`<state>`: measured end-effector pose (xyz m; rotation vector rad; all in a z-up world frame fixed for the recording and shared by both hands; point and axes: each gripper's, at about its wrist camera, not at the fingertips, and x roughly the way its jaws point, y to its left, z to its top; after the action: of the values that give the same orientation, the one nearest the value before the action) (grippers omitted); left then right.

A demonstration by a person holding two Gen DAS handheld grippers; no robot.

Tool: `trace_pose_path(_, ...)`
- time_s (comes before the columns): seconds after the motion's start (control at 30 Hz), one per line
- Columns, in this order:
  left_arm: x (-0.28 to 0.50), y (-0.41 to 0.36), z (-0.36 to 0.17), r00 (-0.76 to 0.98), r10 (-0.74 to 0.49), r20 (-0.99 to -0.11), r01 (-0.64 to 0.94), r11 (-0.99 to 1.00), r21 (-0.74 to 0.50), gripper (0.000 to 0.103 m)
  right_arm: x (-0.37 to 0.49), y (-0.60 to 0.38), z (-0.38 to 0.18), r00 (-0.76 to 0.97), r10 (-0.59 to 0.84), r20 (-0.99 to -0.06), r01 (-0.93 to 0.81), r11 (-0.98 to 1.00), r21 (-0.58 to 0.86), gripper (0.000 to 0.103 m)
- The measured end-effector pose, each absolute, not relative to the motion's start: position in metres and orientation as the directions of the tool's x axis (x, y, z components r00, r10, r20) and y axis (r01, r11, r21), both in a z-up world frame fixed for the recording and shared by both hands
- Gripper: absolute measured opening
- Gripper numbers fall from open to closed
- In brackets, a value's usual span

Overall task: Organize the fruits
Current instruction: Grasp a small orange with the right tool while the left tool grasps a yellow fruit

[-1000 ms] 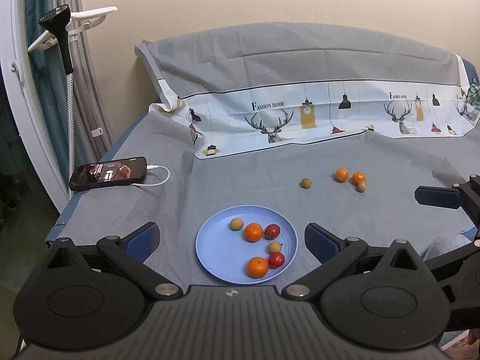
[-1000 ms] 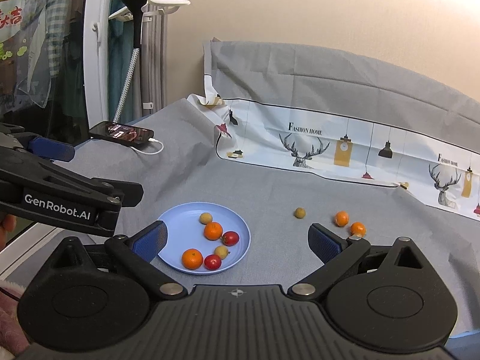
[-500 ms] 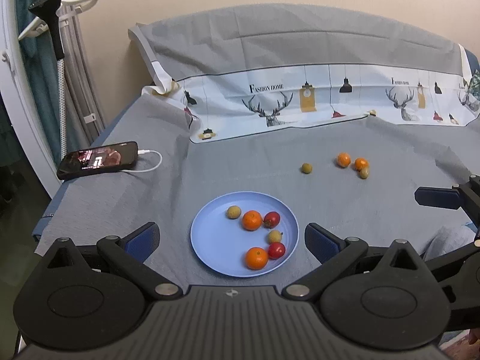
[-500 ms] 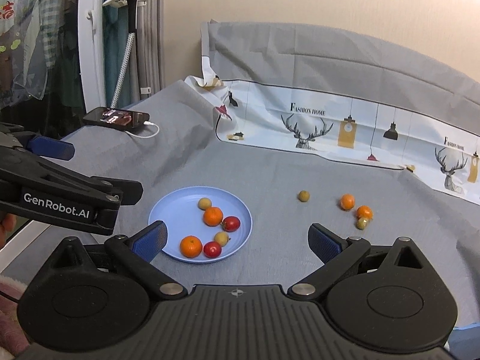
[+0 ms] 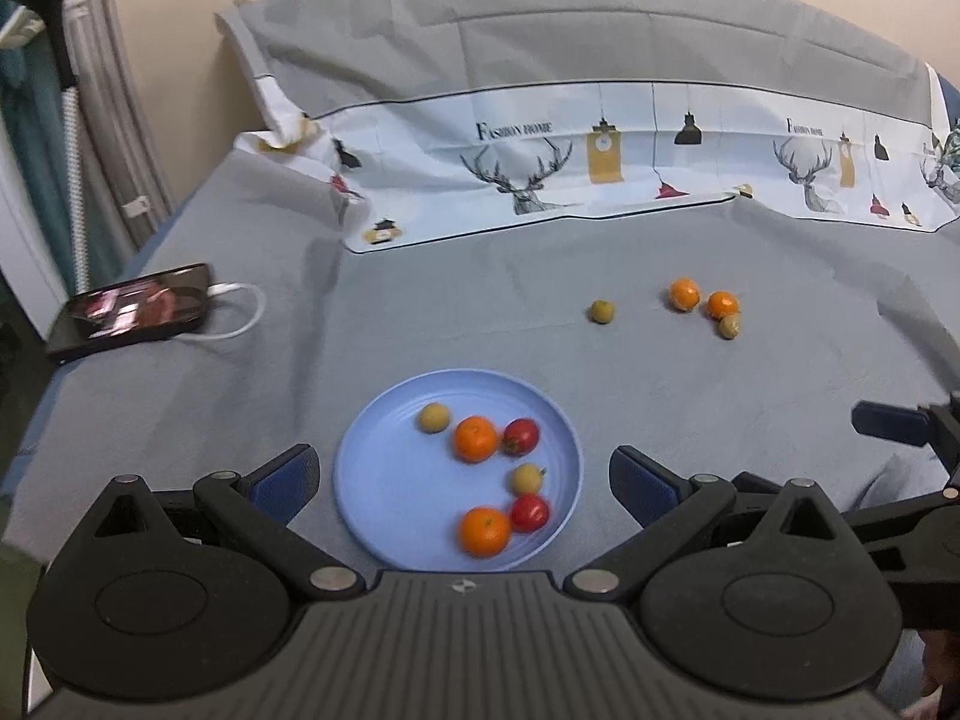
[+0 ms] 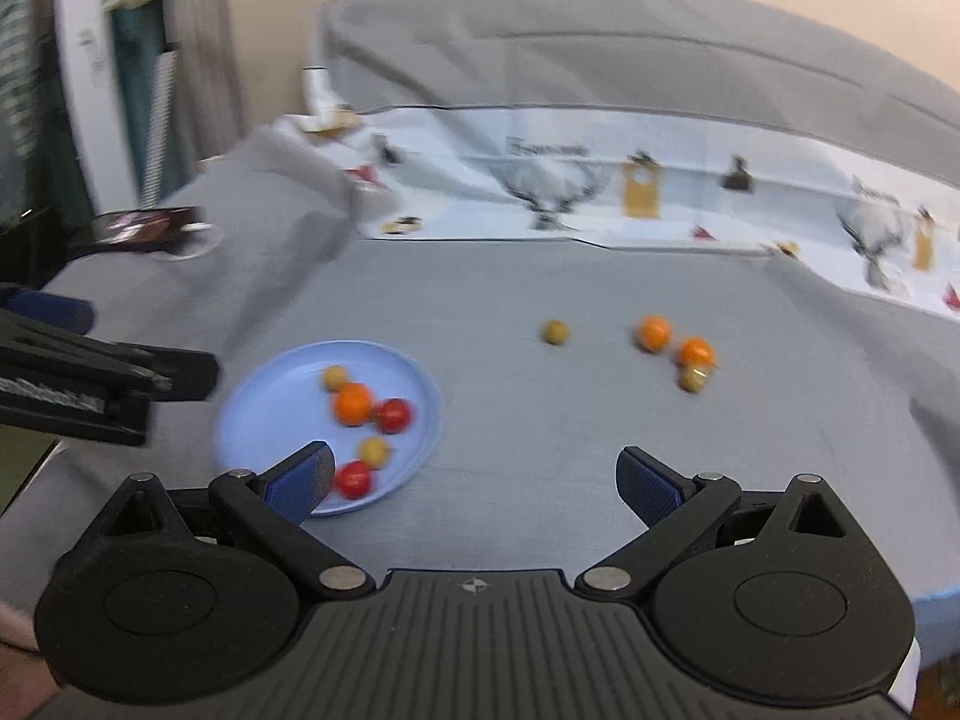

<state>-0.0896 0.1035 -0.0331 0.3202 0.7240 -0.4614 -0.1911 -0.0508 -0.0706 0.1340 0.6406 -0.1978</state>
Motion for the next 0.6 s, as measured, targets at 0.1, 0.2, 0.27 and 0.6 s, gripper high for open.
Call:
trace_pose_path(0.1,-0.071,0.076,-0.036,0.637,-0.305,-0.708,0.532,0.838,0.118,0.103,-0.183,-0.082,-0.083,0.759,-0.199,-0.62,0.313,0.946,0.079,0.1)
trace_pose_path(0.2,-0.048,0.043,-0.044,0.602,-0.318,-0.733,0.556,0.825,0.099,0.103,-0.172,-0.117,-0.097,0.73,-0.266,-0.63,0.402,0.912,0.08,0.1)
trace_pose_path(0.27,-0.026,0.017,-0.053,0.562,-0.333,-0.757,0.575,0.815,0.07,0.103,-0.162,-0.141,-0.105,0.71,-0.308,-0.633,0.452,0.889,0.075,0.1)
trace_pose_path(0.6,0.083,-0.109,-0.135,0.48,-0.321,-0.817,0.6,0.799,0.038,0.103,-0.053,-0.272,-0.165,0.61,-0.343,-0.715,0.556,0.828,0.078,0.1)
